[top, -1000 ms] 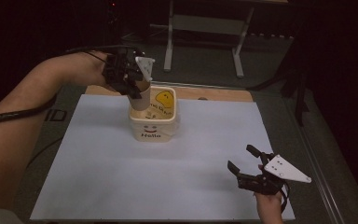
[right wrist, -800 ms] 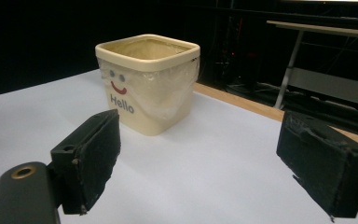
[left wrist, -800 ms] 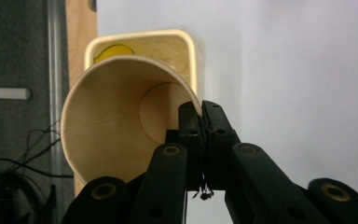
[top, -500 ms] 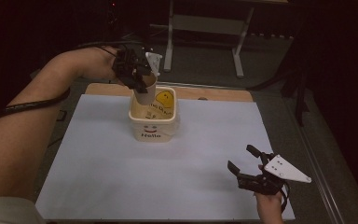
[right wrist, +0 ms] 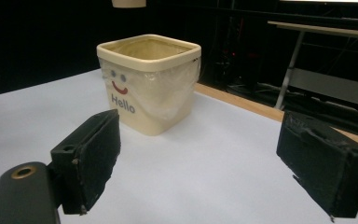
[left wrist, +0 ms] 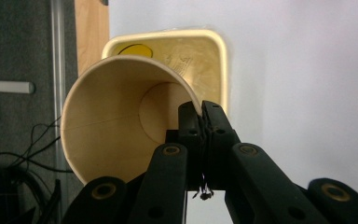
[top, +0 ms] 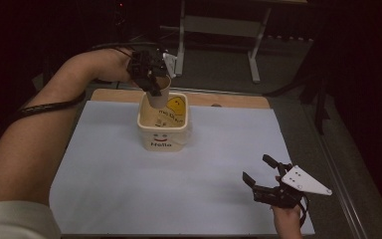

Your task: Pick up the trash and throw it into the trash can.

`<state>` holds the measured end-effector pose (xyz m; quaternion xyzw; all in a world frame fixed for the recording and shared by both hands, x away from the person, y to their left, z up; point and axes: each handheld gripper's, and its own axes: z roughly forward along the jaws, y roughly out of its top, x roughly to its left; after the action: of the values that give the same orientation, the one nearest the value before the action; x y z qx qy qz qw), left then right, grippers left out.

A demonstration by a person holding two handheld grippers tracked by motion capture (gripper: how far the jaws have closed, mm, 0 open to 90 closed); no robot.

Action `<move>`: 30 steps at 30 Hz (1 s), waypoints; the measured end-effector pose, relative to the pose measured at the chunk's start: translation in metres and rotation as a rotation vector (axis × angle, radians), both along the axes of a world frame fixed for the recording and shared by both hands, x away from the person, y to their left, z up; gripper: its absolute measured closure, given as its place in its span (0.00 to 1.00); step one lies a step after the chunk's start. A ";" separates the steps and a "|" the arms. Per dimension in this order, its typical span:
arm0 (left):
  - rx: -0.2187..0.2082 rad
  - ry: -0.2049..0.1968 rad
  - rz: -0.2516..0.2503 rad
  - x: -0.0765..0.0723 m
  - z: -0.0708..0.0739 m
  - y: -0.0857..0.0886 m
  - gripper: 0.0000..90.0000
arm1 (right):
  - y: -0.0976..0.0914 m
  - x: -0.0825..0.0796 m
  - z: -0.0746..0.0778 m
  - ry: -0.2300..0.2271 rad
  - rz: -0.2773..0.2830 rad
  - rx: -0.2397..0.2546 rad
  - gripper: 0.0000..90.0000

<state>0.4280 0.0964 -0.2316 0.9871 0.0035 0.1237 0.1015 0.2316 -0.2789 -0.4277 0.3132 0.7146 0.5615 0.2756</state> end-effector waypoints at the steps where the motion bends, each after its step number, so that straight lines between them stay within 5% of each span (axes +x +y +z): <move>1: 0.005 -0.007 -0.002 0.001 -0.001 -0.001 0.99 | 0.000 0.000 0.000 0.000 -0.001 -0.002 0.15; 10: -0.010 0.033 0.068 0.011 -0.011 -0.004 0.99 | 0.000 0.000 0.000 0.001 -0.001 0.001 0.15; 26: -0.015 0.062 0.107 0.025 -0.032 -0.010 0.98 | 0.001 0.000 0.000 -0.001 -0.001 -0.005 0.15; 30: -0.023 0.076 0.163 0.029 -0.033 -0.009 0.89 | 0.001 0.000 0.000 -0.001 -0.001 -0.003 0.15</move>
<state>0.4568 0.0872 -0.2644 0.9863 0.0892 0.0941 0.1023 0.2312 -0.2782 -0.4274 0.3127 0.7151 0.5607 0.2765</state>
